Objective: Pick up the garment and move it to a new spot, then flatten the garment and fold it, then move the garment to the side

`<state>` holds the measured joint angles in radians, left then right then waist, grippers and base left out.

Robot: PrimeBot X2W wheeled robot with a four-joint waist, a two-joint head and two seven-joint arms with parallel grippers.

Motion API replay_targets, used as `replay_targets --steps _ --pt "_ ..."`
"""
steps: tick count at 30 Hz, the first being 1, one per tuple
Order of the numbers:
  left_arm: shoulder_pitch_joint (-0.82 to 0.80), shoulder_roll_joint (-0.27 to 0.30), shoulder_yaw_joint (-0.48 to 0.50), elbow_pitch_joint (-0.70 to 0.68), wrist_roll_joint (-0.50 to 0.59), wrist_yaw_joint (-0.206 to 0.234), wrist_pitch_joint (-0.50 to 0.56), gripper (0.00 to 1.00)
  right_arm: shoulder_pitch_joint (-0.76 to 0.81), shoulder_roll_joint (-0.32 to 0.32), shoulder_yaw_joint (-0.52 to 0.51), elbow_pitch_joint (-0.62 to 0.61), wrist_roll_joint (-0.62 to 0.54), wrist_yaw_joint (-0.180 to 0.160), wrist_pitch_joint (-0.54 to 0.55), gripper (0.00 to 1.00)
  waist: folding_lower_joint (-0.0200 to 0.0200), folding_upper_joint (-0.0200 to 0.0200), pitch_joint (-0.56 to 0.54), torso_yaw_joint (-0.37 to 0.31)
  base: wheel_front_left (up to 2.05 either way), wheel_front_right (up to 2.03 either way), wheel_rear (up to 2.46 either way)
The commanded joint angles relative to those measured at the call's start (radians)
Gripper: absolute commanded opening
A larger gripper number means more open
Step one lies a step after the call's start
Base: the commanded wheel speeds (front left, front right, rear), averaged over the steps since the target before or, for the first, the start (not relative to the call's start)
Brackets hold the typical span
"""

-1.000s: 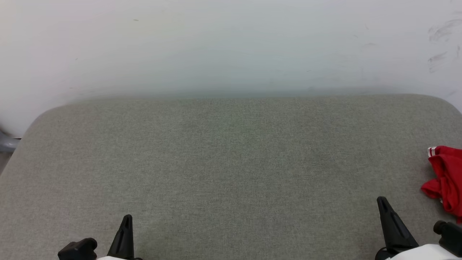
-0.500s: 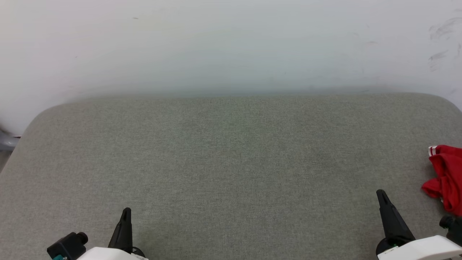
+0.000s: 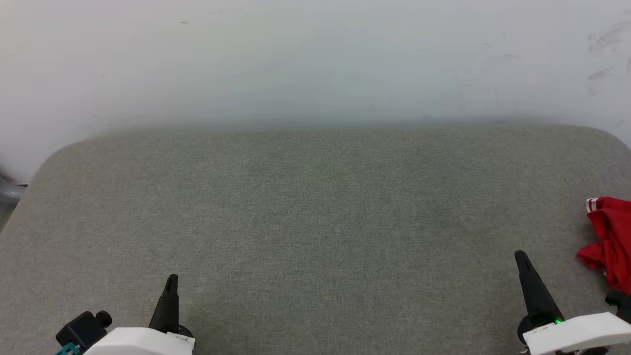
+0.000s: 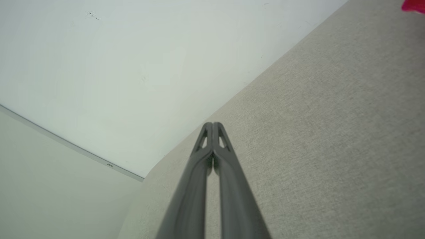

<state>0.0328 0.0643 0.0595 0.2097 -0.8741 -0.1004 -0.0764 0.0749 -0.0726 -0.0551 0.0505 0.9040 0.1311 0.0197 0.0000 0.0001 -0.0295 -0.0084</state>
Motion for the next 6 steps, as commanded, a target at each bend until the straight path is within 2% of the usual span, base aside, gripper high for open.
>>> replay_targets --steps 1,6 --pt "-0.027 0.001 0.005 -0.008 -0.032 -0.006 0.007 0.0 -0.03 -0.008 0.0 -0.003 0.034 0.0 0.003 0.0 0.0 -0.0001 0.001 0.0 0.0 0.0 0.0" --pt "-0.037 0.0 0.009 -0.004 -0.093 -0.008 0.023 0.0 -0.044 -0.009 -0.001 0.014 0.096 0.0 0.007 0.0 0.0 -0.0001 0.003 0.001 0.0 0.0 0.0"
